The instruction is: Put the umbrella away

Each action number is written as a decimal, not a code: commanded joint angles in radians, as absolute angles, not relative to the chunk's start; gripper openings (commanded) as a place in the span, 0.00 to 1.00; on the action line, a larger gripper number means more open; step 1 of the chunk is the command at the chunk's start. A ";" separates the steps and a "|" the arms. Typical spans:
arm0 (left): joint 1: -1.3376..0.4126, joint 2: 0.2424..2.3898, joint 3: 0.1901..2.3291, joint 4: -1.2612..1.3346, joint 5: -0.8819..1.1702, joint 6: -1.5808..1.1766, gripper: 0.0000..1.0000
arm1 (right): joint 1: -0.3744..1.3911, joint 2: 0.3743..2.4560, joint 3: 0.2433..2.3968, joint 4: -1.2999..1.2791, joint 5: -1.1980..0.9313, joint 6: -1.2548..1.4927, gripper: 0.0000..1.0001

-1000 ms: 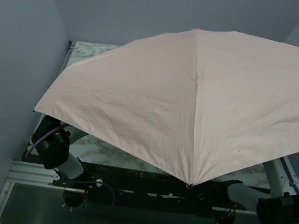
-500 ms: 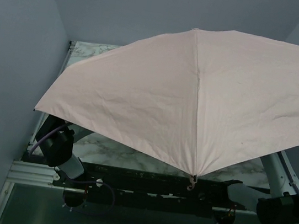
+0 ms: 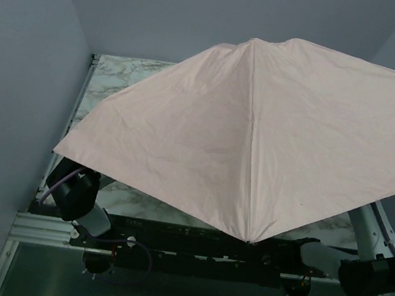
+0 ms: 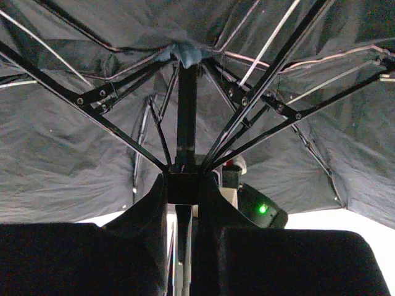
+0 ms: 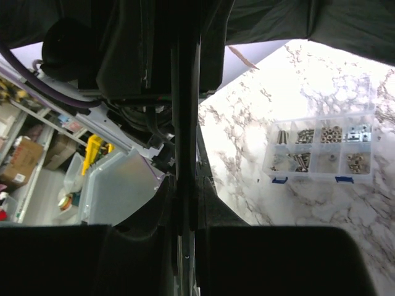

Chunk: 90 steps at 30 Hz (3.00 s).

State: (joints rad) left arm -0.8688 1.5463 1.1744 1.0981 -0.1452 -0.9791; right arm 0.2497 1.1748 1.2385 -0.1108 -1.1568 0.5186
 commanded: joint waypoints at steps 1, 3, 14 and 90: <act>-0.919 1.480 1.083 1.125 -0.154 -0.986 0.00 | 0.256 1.214 1.379 -0.306 -0.990 0.300 0.00; -0.959 1.474 1.032 1.142 -0.176 -0.991 0.00 | 0.255 1.241 1.403 -0.317 -0.943 0.290 0.00; -1.030 1.477 0.922 1.205 -0.324 -1.023 0.00 | 0.244 1.292 1.365 -0.226 -1.025 0.359 0.14; -1.086 1.481 0.916 0.943 -0.007 -1.031 0.40 | 0.253 1.291 1.339 -0.391 -0.824 0.105 0.00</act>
State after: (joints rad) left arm -0.9993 1.5085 0.9421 0.9634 -0.2947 -0.9924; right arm 0.2672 1.3048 1.3495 -0.5697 -0.9596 0.1490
